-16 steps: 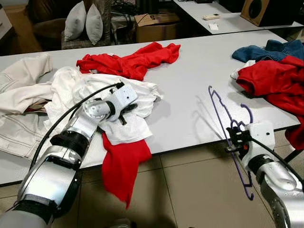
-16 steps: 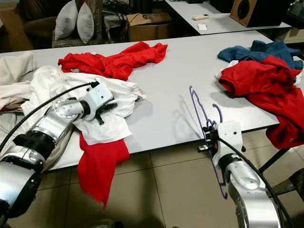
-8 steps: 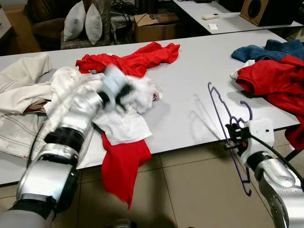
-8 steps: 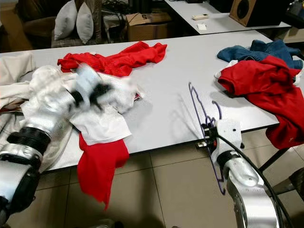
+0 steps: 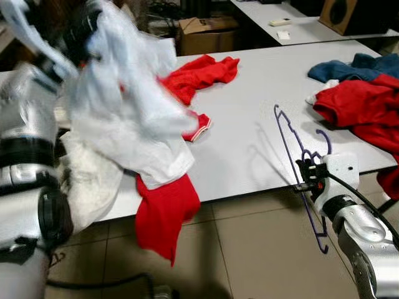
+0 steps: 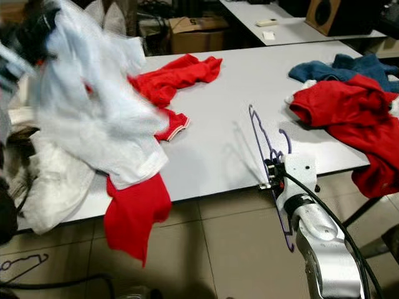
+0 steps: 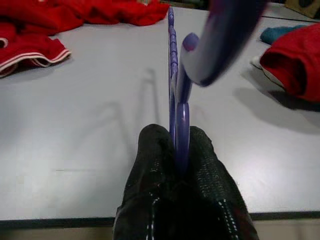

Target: Hang hanger

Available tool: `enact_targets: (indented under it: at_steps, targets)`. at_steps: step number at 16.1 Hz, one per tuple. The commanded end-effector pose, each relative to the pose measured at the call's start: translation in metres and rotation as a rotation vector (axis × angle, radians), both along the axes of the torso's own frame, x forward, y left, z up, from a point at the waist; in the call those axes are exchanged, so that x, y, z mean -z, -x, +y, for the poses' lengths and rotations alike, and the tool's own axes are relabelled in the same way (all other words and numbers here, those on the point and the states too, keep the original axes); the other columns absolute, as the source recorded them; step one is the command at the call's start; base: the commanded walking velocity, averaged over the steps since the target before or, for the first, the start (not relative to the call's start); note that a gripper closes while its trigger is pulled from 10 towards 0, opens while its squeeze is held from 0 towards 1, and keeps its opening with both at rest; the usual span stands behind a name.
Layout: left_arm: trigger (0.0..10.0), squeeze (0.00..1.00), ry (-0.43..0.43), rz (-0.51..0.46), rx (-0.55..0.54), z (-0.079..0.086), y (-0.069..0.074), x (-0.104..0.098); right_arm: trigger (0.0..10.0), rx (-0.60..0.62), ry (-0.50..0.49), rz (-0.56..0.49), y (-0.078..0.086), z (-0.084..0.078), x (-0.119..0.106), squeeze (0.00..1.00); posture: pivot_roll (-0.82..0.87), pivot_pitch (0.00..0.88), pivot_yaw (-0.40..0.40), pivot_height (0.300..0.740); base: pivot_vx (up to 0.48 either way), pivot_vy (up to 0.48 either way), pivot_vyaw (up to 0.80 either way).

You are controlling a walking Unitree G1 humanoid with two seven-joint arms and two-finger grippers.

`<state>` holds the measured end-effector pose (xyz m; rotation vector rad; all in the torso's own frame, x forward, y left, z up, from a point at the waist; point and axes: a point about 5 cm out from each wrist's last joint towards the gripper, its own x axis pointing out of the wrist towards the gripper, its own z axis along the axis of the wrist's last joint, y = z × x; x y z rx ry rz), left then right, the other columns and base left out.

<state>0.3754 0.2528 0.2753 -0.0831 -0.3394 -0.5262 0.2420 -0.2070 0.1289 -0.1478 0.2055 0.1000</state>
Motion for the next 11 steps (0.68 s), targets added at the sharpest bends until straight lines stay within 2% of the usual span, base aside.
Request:
enact_targets:
  at_steps: [1, 2, 3, 4, 5, 8, 11]
  targets:
    - [0.0, 0.0, -0.123, 0.092, 0.01, -0.008, -0.001, 0.022, 10.0, -0.003, 0.0, -0.004, -0.001, 0.002, 0.001, 0.0, -0.03, 0.0, 0.028, 0.74, 0.0, 0.0, 0.0]
    - [0.0, 0.0, -0.172, 0.116, 0.023, -0.01, 0.0, 0.03, 10.0, -0.003, 0.0, -0.004, -0.001, 0.002, 0.001, 0.0, -0.02, 0.0, 0.028, 0.74, 0.0, 0.0, 0.0]
    - [0.0, 0.0, -0.322, 0.182, 0.067, -0.017, 0.005, 0.053, 10.0, -0.005, -0.001, -0.002, -0.001, 0.002, 0.001, 0.0, -0.03, 0.0, 0.029, 0.74, 0.0, 0.0, 0.0]
    - [0.0, 0.0, -0.426, 0.241, 0.105, -0.02, 0.011, 0.074, 10.0, -0.006, -0.002, 0.0, 0.0, 0.002, 0.002, 0.0, -0.03, 0.0, 0.031, 0.74, 0.0, 0.0, 0.0]
    - [0.0, 0.0, -0.446, 0.27, 0.167, -0.025, 0.015, 0.082, 10.0, -0.007, -0.002, 0.002, 0.0, 0.002, 0.002, 0.0, -0.03, 0.0, 0.032, 0.74, 0.0, 0.0, 0.0]
    - [0.0, 0.0, -0.501, 0.323, 0.498, -0.058, 0.045, 0.096, 10.0, -0.006, -0.001, 0.006, 0.001, 0.002, 0.003, 0.0, -0.03, 0.0, 0.037, 0.74, 0.0, 0.0, 0.0]
    - [0.0, 0.0, -0.544, 0.388, 0.667, -0.079, 0.064, 0.107, 10.0, -0.008, -0.002, 0.004, 0.001, 0.003, 0.004, 0.0, -0.03, 0.0, 0.038, 0.74, 0.0, 0.0, 0.0]
